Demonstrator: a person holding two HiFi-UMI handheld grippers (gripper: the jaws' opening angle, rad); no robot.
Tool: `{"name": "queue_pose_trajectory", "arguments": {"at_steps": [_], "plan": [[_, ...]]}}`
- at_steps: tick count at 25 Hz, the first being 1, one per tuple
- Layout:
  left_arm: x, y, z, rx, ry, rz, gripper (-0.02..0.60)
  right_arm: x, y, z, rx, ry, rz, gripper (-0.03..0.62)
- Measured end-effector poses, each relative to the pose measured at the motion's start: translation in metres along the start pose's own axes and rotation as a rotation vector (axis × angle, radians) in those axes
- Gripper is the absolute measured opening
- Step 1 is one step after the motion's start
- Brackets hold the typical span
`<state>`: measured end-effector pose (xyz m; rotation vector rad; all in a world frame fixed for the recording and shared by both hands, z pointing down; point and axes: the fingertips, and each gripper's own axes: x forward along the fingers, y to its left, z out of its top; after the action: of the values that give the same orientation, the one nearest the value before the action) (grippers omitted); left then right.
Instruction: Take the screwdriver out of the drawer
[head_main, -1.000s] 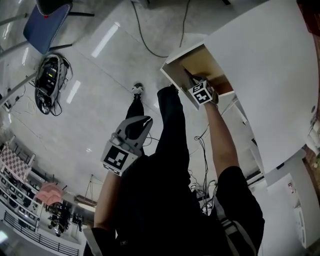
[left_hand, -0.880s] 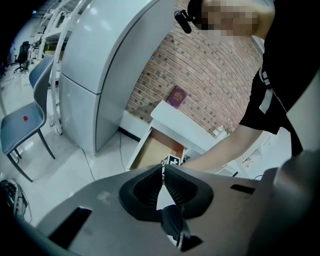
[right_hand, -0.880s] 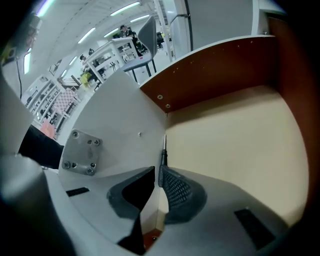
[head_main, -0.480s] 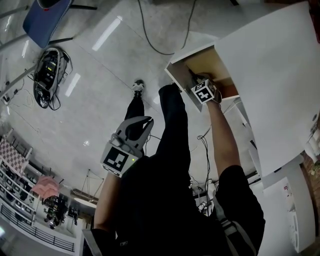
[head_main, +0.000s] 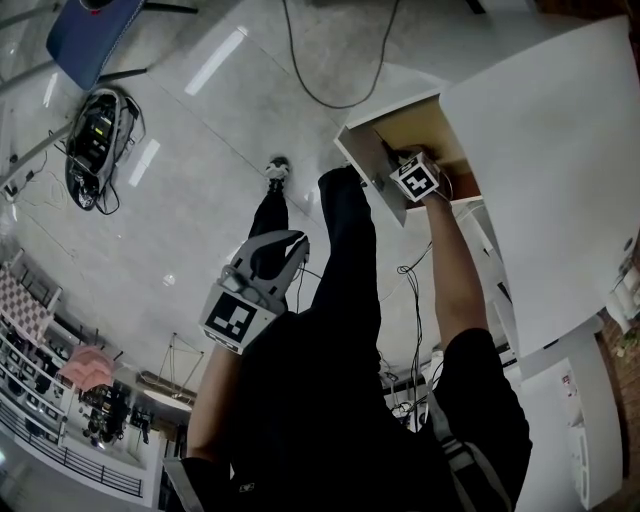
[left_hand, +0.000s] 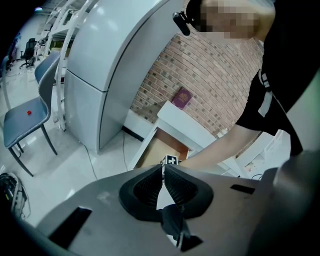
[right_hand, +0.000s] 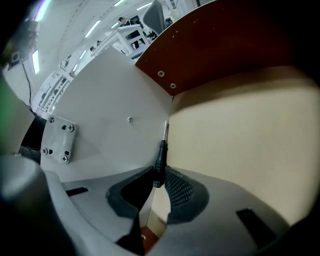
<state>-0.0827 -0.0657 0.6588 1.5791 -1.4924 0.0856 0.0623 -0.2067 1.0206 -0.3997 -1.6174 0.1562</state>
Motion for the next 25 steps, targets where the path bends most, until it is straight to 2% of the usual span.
{"name": "queue_pose_trajectory", "arguments": {"at_steps": [4, 7, 12, 17, 25], "plan": [[0.001, 0.003, -0.005, 0.004, 0.005, -0.006, 0.023, 0.003, 0.002, 0.001, 0.024, 0.011, 0.036, 0.123], [0.002, 0.003, -0.004, -0.011, 0.003, -0.004, 0.023, 0.004, -0.001, 0.004, 0.072, -0.017, 0.018, 0.116], [0.004, 0.001, -0.008, 0.018, 0.007, -0.015, 0.023, 0.005, -0.001, 0.001, 0.173, -0.011, -0.028, 0.114], [0.001, -0.004, -0.007, 0.011, 0.016, -0.015, 0.023, 0.002, 0.005, -0.001, 0.126, 0.037, -0.05, 0.109], [-0.005, -0.006, -0.004, 0.051, 0.017, -0.038, 0.023, -0.024, 0.004, 0.005, 0.1, -0.026, -0.128, 0.109]]}}
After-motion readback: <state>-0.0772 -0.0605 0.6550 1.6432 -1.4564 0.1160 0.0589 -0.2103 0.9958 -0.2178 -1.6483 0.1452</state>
